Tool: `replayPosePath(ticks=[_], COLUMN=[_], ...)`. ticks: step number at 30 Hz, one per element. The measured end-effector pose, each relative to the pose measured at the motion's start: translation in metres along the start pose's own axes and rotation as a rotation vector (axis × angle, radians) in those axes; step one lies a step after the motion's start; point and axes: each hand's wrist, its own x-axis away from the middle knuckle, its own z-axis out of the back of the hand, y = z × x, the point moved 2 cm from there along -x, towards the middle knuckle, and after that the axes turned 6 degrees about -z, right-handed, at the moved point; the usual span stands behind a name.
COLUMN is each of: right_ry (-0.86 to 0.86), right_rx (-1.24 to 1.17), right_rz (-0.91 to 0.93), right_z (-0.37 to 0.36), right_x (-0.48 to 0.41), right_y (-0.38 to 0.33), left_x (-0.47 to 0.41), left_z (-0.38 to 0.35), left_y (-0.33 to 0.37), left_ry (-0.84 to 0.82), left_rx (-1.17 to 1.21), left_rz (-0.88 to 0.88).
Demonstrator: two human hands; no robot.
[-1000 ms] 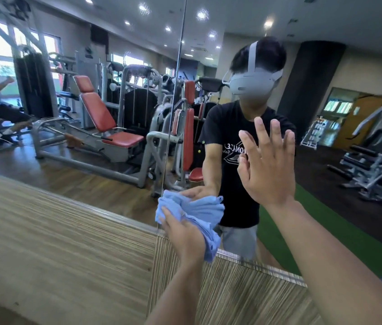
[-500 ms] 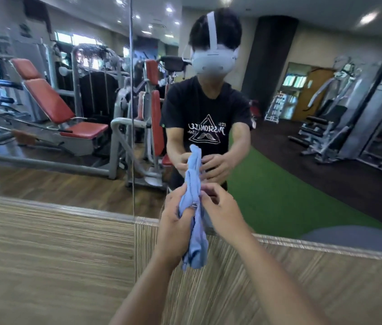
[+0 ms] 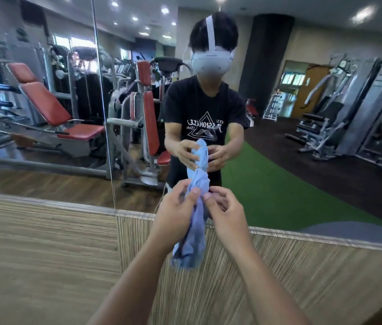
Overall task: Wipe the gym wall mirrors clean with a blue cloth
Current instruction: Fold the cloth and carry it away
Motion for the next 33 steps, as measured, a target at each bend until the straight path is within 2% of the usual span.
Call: replayPosePath(ticks=[3,8,16,22,25,29,33], right_ry=[-0.033,-0.088,-0.127,-0.017,0.006,-0.079,-0.230], right_rx=[-0.078,-0.192,-0.221,-0.152,-0.346,-0.694,-0.686], right_rz=[-0.053,-0.070,-0.044,-0.103,-0.241,-0.432,-0.530], right_z=[0.008,0.020,0.045,0.054,0.056,0.062,0.046], right_x=[0.005,0.020,0.041,0.044,0.046,0.049,0.056], right_y=[0.004,0.001,-0.011,-0.011,-0.010,-0.007,-0.005], left_x=[0.004,0.025,0.048,0.055,0.058,0.064,0.076], left_z=[-0.007,-0.025,-0.047,-0.053,-0.047,-0.029,-0.005], left_y=[0.004,0.016,0.043,0.049,0.047,0.042,0.042], left_ry=[0.033,0.035,0.042,0.100,0.208,0.336,0.376], left_rx=[-0.004,0.282,0.636,0.662,0.692,0.659,0.603], left_rz=[0.068,0.144,0.270,0.344,0.413,0.430,0.423])
